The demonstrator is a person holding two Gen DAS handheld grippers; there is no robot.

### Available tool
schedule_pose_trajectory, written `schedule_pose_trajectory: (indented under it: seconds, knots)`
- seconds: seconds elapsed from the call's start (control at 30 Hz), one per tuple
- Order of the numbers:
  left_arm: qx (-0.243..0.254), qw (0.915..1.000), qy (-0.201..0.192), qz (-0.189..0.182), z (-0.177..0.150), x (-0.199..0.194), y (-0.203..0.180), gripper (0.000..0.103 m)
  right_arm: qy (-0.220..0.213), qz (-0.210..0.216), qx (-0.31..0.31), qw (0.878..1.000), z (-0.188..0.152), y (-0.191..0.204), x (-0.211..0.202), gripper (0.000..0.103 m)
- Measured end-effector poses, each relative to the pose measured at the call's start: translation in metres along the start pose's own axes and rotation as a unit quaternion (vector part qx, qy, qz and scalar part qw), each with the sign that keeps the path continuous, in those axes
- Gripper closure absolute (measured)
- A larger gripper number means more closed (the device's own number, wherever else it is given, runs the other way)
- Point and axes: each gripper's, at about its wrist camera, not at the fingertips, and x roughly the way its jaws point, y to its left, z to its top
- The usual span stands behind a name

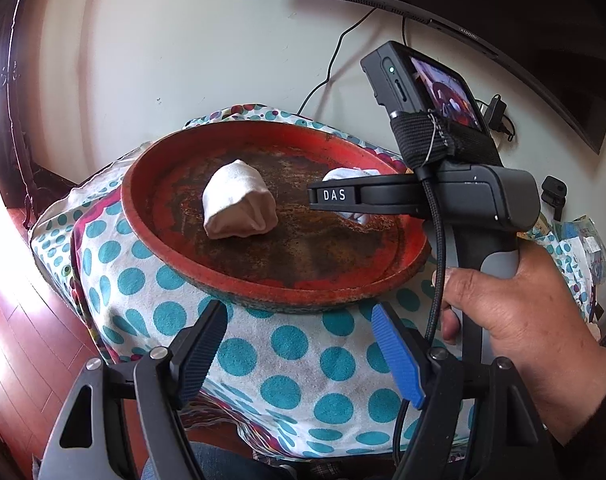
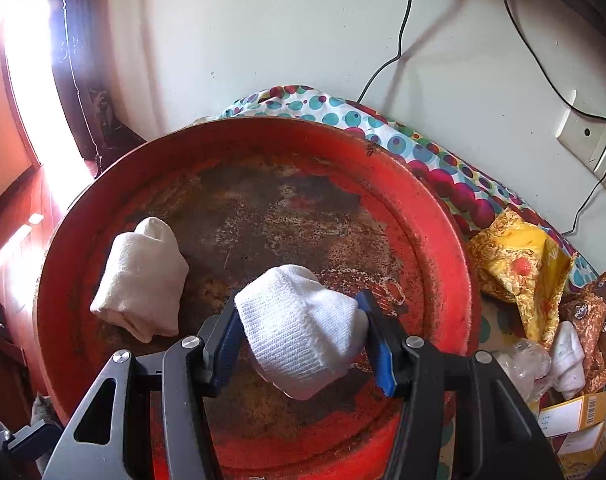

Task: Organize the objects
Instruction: 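Carry the white sock into the red tray and open the right gripper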

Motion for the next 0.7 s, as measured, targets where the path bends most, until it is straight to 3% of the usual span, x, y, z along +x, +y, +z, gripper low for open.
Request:
schedule_pose_trajectory:
  seconds: [0.13, 0.23, 0.27, 0.3, 0.43, 0.47, 0.57, 0.7]
  knots:
    - [0.003, 1.0000, -0.001, 0.000, 0.000, 0.000, -0.001, 0.026, 0.017, 0.018, 0.013, 1.000, -0.005, -0.005, 0.012, 0.049]
    - [0.006, 1.0000, 0.000, -0.001, -0.001, 0.001, -0.003, 0.026, 0.024, 0.025, 0.016, 0.999, -0.008, -0.007, 0.017, 0.040]
    - [0.006, 1.0000, -0.001, -0.001, -0.001, 0.000, -0.004, 0.026, 0.020, 0.031, 0.019, 0.999, -0.007, -0.008, 0.015, 0.032]
    - [0.007, 1.0000, -0.004, -0.002, -0.001, -0.001, -0.004, 0.026, 0.014, 0.039, 0.021, 0.999, -0.007, -0.009, 0.011, 0.021]
    - [0.014, 0.9995, -0.024, -0.010, 0.001, -0.009, -0.009, 0.026, -0.055, 0.035, 0.019, 0.998, -0.005, -0.025, -0.038, 0.013]
    - [0.018, 0.9994, -0.028, -0.013, 0.001, -0.010, -0.011, 0.026, -0.074, 0.031, 0.021, 0.997, -0.007, -0.034, -0.054, 0.006]
    - [0.034, 0.9987, -0.031, -0.023, -0.002, -0.011, -0.021, 0.026, -0.113, -0.021, 0.027, 0.993, -0.028, -0.071, -0.093, 0.001]
    - [0.065, 0.9967, -0.035, -0.035, -0.008, -0.012, -0.039, 0.026, -0.106, -0.109, 0.061, 0.986, -0.078, -0.140, -0.120, 0.001]
